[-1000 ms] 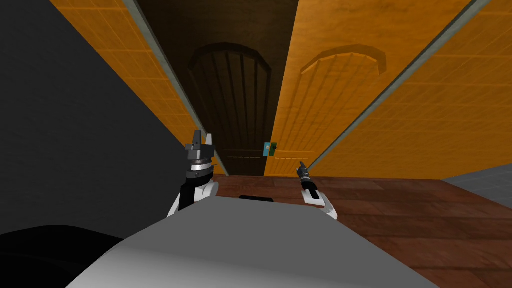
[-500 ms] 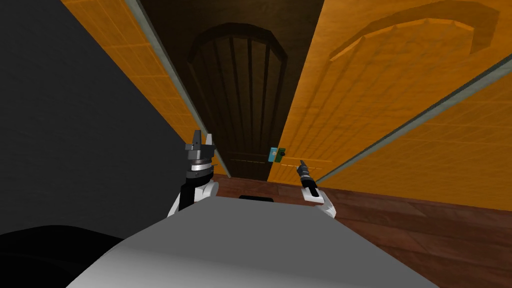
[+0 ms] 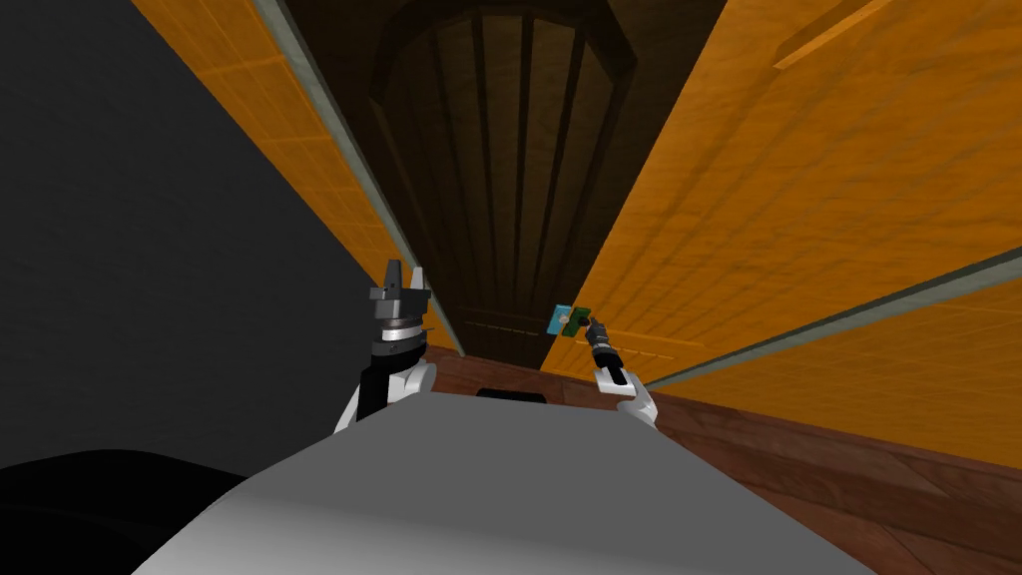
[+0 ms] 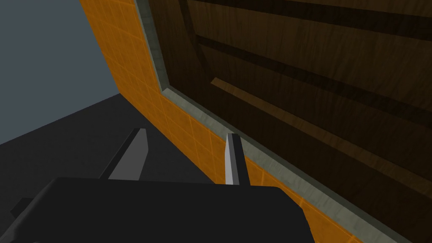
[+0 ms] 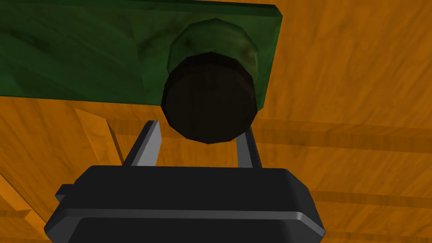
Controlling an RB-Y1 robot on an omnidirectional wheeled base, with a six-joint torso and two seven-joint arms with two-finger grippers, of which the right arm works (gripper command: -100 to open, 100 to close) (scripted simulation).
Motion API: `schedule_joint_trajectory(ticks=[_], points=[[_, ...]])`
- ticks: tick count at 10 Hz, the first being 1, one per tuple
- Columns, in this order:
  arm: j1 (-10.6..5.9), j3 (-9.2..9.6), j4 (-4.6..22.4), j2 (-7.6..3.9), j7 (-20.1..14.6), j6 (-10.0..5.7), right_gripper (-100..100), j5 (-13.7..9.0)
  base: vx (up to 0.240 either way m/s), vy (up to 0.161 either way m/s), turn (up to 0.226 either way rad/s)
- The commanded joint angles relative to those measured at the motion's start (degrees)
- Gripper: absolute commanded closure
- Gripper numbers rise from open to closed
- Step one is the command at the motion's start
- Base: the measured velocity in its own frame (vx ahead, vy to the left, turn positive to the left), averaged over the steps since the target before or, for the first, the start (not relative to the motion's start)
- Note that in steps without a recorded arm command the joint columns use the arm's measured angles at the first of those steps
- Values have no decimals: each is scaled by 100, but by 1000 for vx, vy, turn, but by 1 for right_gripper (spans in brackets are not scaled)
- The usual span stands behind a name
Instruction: Pull the door open
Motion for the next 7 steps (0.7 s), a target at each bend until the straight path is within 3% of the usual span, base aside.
schedule_joint_trajectory(ticks=[1,5,6,7], points=[[9,-5,-1,-4,-2,6,100,-1,-37,-27,-22],[9,-5,-1,-4,-2,6,100,-1,-19,-9,4],[105,-106,20,-76,-11,24,-100,-13,-114,-41,-145],[153,-139,19,-102,-20,25,-100,-14,-208,-66,-153]])
